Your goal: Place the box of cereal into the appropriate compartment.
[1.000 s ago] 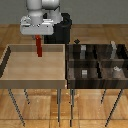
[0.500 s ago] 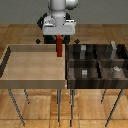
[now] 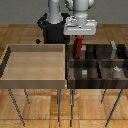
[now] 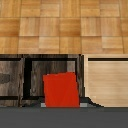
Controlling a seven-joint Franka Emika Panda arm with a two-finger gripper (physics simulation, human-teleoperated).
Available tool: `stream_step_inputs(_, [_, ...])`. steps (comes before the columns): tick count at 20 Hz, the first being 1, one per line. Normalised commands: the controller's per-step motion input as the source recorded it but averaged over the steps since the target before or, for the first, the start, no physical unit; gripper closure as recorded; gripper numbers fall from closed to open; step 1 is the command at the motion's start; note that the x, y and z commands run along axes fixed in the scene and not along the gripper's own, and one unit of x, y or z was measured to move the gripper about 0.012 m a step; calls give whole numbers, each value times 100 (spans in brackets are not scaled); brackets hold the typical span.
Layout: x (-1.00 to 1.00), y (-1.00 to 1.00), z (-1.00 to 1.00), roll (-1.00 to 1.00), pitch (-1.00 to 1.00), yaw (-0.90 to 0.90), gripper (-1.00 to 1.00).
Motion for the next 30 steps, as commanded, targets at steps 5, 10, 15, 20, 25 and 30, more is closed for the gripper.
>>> stream_step_inputs(5, [0,100,0,0,0,0,100])
stream_step_inputs(10, [0,100,0,0,0,0,100])
stream_step_inputs(15, [0,100,0,0,0,0,100])
stream_step_inputs(20, [-4,80,0,0,0,0,100])
stream_step_inputs(25, [-80,0,0,0,0,0,100])
stream_step_inputs(30, [-100,0,0,0,0,0,100])
